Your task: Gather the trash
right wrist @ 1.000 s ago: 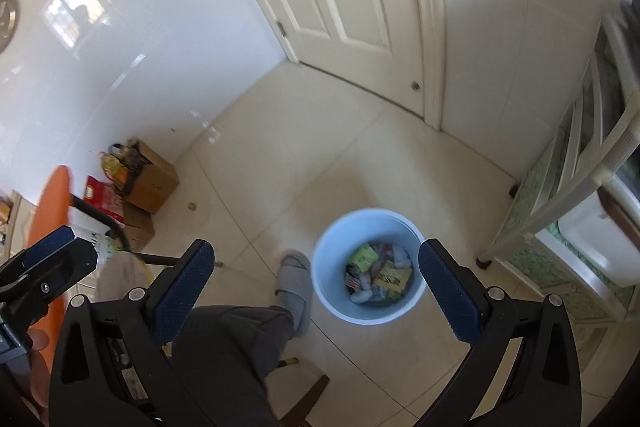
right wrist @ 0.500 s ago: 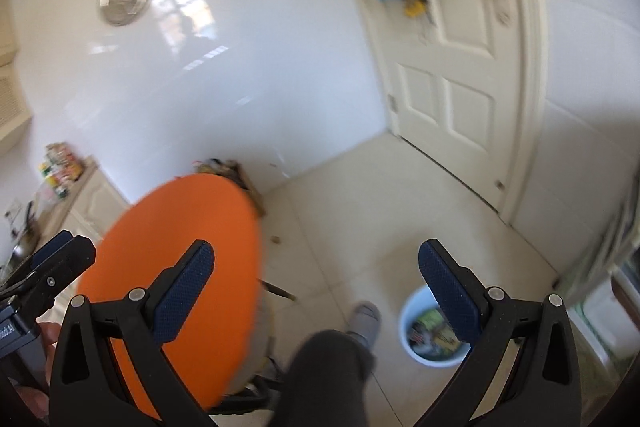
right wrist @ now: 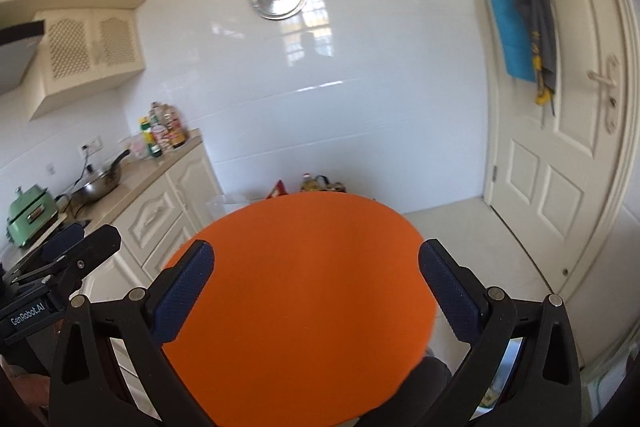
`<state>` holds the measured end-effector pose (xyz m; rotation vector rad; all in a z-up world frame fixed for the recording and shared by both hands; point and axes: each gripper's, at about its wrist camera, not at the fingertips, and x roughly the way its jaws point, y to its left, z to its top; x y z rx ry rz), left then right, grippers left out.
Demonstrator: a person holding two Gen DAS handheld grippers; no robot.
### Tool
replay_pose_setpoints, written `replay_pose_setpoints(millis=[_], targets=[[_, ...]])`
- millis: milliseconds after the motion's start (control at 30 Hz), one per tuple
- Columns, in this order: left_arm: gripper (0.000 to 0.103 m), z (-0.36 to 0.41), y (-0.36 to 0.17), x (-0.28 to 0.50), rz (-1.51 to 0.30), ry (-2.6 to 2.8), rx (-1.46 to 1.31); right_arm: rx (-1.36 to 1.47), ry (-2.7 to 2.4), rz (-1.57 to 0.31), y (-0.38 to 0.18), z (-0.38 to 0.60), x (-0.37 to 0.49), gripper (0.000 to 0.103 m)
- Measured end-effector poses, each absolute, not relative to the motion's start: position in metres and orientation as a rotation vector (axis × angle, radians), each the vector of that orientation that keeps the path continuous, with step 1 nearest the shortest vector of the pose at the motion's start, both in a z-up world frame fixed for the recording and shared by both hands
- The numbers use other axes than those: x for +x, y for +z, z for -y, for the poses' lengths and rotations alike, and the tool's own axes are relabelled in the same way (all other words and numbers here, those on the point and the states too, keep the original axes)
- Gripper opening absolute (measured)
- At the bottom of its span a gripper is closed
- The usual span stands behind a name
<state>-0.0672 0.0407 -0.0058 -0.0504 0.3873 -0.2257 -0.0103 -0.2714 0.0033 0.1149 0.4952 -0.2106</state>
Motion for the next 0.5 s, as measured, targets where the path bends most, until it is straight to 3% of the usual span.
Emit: replay_pose_setpoints(millis=[267,500], targets=[[0.102,-0.046,-0.015,-0.161,-0.334,-0.105,-0.057,0.038,-0.181,-0.438,0.018,0.208,-0.028,0.103],[0.102,-0.038,-0.017,-0.187,-0.334,-0.078,-0.065,-0.004,-0.193,-0.425,0.017,0.181,-0.041,0.103]])
